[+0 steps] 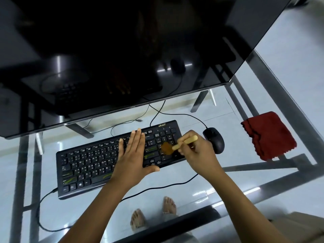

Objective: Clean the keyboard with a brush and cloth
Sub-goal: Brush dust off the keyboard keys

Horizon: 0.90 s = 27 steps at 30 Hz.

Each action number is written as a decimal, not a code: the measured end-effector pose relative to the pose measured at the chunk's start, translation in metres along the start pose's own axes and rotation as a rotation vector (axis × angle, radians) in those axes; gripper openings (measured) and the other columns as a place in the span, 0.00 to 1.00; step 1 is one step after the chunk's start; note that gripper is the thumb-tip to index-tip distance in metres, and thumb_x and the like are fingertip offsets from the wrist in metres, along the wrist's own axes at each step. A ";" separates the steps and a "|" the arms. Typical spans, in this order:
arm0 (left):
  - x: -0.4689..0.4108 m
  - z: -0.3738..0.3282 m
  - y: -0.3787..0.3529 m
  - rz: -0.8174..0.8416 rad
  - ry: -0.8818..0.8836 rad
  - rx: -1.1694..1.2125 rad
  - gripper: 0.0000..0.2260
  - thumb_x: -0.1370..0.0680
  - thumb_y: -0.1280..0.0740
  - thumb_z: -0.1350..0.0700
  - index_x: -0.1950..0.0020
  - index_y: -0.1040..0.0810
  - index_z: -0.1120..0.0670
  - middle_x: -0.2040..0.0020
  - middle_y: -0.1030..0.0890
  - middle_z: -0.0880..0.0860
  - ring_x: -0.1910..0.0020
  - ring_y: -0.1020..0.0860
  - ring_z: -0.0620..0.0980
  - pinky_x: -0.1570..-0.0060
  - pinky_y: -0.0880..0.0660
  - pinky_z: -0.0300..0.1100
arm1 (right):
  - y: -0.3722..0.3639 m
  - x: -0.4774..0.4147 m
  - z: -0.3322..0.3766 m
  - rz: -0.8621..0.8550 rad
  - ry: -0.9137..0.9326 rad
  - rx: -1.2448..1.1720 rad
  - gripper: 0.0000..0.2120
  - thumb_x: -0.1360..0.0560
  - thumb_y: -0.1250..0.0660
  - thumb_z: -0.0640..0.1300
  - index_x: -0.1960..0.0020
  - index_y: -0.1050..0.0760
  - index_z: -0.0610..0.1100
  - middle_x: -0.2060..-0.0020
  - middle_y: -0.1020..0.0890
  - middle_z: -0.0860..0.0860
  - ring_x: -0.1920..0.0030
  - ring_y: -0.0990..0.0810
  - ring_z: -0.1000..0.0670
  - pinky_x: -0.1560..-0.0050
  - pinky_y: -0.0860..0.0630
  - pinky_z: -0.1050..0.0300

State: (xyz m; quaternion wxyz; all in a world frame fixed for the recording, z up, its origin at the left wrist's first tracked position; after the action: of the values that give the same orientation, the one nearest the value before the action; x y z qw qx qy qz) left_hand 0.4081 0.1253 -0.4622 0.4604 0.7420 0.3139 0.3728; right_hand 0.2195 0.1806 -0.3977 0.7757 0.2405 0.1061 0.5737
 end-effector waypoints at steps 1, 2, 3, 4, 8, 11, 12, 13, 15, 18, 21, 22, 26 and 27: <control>0.000 0.000 0.000 0.002 0.002 0.002 0.53 0.33 0.41 0.26 0.22 0.63 0.54 0.23 0.68 0.49 0.25 0.70 0.45 0.27 0.67 0.54 | 0.009 0.001 0.002 -0.101 0.034 0.038 0.07 0.24 0.35 0.35 0.55 0.24 0.46 0.60 0.17 0.53 0.58 0.18 0.51 0.56 0.20 0.50; 0.000 0.000 0.000 0.003 0.003 0.005 0.53 0.33 0.42 0.26 0.22 0.63 0.54 0.23 0.68 0.48 0.26 0.70 0.45 0.27 0.68 0.54 | 0.020 0.002 0.004 -0.205 0.059 0.036 0.07 0.25 0.34 0.34 0.54 0.24 0.45 0.58 0.17 0.53 0.57 0.18 0.53 0.56 0.20 0.53; 0.000 0.000 0.000 0.003 0.001 0.007 0.53 0.34 0.44 0.25 0.22 0.63 0.53 0.23 0.68 0.48 0.26 0.70 0.45 0.27 0.68 0.54 | 0.025 0.003 0.004 -0.236 0.044 -0.015 0.07 0.25 0.35 0.33 0.54 0.24 0.44 0.59 0.17 0.52 0.57 0.18 0.53 0.56 0.20 0.57; 0.000 -0.001 0.000 0.002 -0.002 0.012 0.53 0.35 0.45 0.25 0.22 0.63 0.53 0.23 0.68 0.48 0.26 0.70 0.45 0.27 0.68 0.54 | 0.025 0.003 0.000 -0.197 0.003 -0.108 0.06 0.25 0.35 0.32 0.54 0.24 0.42 0.60 0.16 0.52 0.59 0.17 0.53 0.56 0.20 0.59; 0.000 0.000 0.001 -0.006 0.000 0.004 0.53 0.34 0.43 0.25 0.22 0.64 0.53 0.24 0.69 0.48 0.26 0.71 0.45 0.28 0.70 0.53 | 0.001 0.009 -0.005 0.091 -0.054 -0.071 0.07 0.24 0.36 0.33 0.56 0.24 0.44 0.64 0.15 0.51 0.62 0.16 0.52 0.57 0.18 0.52; 0.001 -0.001 0.001 -0.008 0.002 0.007 0.53 0.33 0.41 0.26 0.22 0.65 0.53 0.24 0.69 0.48 0.26 0.71 0.45 0.28 0.70 0.52 | 0.027 0.011 -0.001 -0.204 0.035 0.004 0.09 0.25 0.34 0.34 0.55 0.24 0.48 0.60 0.17 0.54 0.58 0.18 0.55 0.57 0.20 0.57; 0.001 -0.001 0.002 -0.008 0.000 0.016 0.53 0.33 0.40 0.27 0.22 0.64 0.53 0.24 0.69 0.48 0.26 0.71 0.45 0.28 0.70 0.52 | 0.031 0.013 -0.002 -0.230 0.023 -0.064 0.07 0.24 0.34 0.34 0.54 0.24 0.45 0.61 0.17 0.55 0.58 0.17 0.55 0.58 0.20 0.60; 0.001 -0.002 0.002 -0.008 -0.002 0.024 0.53 0.32 0.39 0.27 0.22 0.64 0.53 0.24 0.69 0.48 0.26 0.71 0.45 0.28 0.71 0.52 | 0.028 0.013 -0.005 -0.184 -0.014 -0.142 0.05 0.24 0.35 0.33 0.54 0.24 0.41 0.63 0.16 0.54 0.60 0.17 0.54 0.58 0.20 0.61; 0.001 -0.001 0.002 -0.004 -0.001 0.020 0.53 0.32 0.39 0.27 0.22 0.64 0.53 0.24 0.69 0.47 0.26 0.71 0.45 0.28 0.70 0.52 | 0.006 0.015 -0.007 0.050 -0.076 -0.200 0.04 0.24 0.36 0.32 0.54 0.24 0.38 0.65 0.15 0.54 0.63 0.16 0.52 0.58 0.19 0.57; 0.001 -0.001 0.001 0.007 0.002 0.010 0.53 0.32 0.40 0.27 0.22 0.64 0.53 0.24 0.70 0.47 0.26 0.71 0.45 0.28 0.70 0.52 | 0.008 0.014 -0.012 0.020 -0.008 -0.052 0.05 0.24 0.34 0.34 0.55 0.24 0.43 0.64 0.17 0.54 0.61 0.18 0.54 0.58 0.21 0.59; 0.001 -0.002 0.001 0.019 0.004 0.009 0.53 0.32 0.40 0.27 0.22 0.64 0.53 0.23 0.69 0.48 0.26 0.71 0.45 0.28 0.70 0.53 | 0.052 0.008 -0.021 -0.300 -0.009 -0.080 0.07 0.23 0.35 0.37 0.54 0.25 0.50 0.55 0.21 0.46 0.56 0.20 0.52 0.57 0.26 0.65; 0.001 -0.003 0.001 0.022 0.004 0.005 0.53 0.32 0.39 0.28 0.22 0.64 0.53 0.23 0.69 0.49 0.26 0.71 0.45 0.28 0.70 0.53 | 0.064 0.008 -0.027 -0.352 -0.048 -0.139 0.08 0.22 0.35 0.39 0.54 0.26 0.52 0.52 0.21 0.45 0.54 0.20 0.50 0.54 0.24 0.64; -0.006 -0.021 0.004 0.008 -0.052 0.013 0.49 0.30 0.43 0.28 0.21 0.61 0.54 0.22 0.65 0.48 0.25 0.69 0.44 0.26 0.67 0.53 | 0.111 0.014 -0.047 -0.491 -0.142 -0.345 0.04 0.24 0.32 0.38 0.52 0.25 0.46 0.56 0.17 0.46 0.54 0.15 0.48 0.50 0.20 0.52; -0.010 -0.032 0.006 -0.001 -0.077 0.024 0.48 0.30 0.45 0.27 0.21 0.60 0.53 0.22 0.64 0.48 0.25 0.68 0.43 0.26 0.67 0.53 | 0.124 0.016 -0.051 -0.542 -0.144 -0.363 0.05 0.25 0.31 0.37 0.53 0.24 0.45 0.58 0.16 0.45 0.55 0.15 0.47 0.50 0.19 0.51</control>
State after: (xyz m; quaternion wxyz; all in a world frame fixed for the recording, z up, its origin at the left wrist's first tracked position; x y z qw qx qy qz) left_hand 0.3765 0.1292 -0.4501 0.4633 0.7610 0.3008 0.3402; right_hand 0.0980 0.2371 -0.3785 0.9358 0.1012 0.0072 0.3375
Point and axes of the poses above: each hand's wrist, its own x-axis away from the middle knuckle, its own y-axis out of the back of the hand, z = x × y, the point moved 8 cm from there along -x, towards the middle knuckle
